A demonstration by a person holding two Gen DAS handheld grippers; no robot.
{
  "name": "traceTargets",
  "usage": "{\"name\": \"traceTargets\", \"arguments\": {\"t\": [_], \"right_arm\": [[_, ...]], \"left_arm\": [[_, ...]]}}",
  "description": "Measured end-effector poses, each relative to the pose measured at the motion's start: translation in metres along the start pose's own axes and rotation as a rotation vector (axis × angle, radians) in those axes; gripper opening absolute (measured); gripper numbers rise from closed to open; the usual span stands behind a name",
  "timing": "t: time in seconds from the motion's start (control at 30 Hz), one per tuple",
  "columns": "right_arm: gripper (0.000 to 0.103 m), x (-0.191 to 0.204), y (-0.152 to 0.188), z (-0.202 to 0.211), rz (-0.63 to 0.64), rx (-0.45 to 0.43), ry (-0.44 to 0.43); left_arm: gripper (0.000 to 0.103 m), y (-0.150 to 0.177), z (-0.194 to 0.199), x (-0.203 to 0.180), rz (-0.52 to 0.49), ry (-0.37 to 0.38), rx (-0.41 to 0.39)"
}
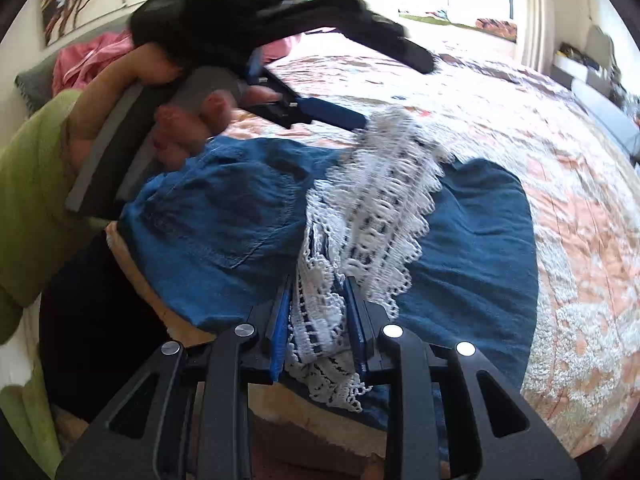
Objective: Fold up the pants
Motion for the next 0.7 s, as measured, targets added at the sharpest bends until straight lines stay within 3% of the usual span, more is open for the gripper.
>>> {"name": "traceTargets", "arguments": {"t": [0.07, 0.2, 0.23, 0.33, 0.37, 0.43, 0.57, 0.7], "right_arm": [[0.025, 0.007, 0.000, 0.002, 0.007, -0.017, -0.014], [0.025, 0.008, -0.003, 0.001, -0.019, -0.034, -0.016], [0.025, 0.011, -0.002, 0.003, -0.025, -0.035, -0.023], [0.027, 0.011, -0.001, 0.002, -0.037, -0.028, -0.037], [0.028, 0.010, 0.000, 0.002, -0.040, -0.024, -0.048], [0.030, 0.009, 0.002, 0.008, -0.051, -0.026, -0.071], [0.046, -0.015, 0.004, 0.026, -0.155, -0.036, -0.156], [0.046, -0.042, 0.011, 0.040, -0.223, -0.040, -0.138]], "left_arm": [[0.084, 0.000, -0.006, 0.006, -0.008, -0.080, 0.014], [0.084, 0.002, -0.015, 0.021, 0.021, -0.152, 0.032], [0.079, 0.002, -0.015, 0.027, 0.033, -0.188, 0.031], [0.046, 0.001, -0.015, 0.046, 0.043, -0.290, 0.030], [0.042, 0.002, -0.016, 0.053, 0.042, -0.323, 0.037], [0.041, 0.006, -0.019, 0.061, 0.036, -0.345, 0.052], [0.040, 0.007, -0.021, 0.060, -0.053, -0.416, 0.066], [0.040, 0.008, -0.023, 0.061, -0.079, -0.436, 0.069]]}}
Point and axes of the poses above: each gripper's, at about its wrist camera, not at the fingertips, and z roughly against the way its jaws point, x to its left, y to its underside, the point moved 8 cm from there along -z, roughly the way its jaws point, and after that the axes turned 14 degrees about y, right-handed, at the moved point
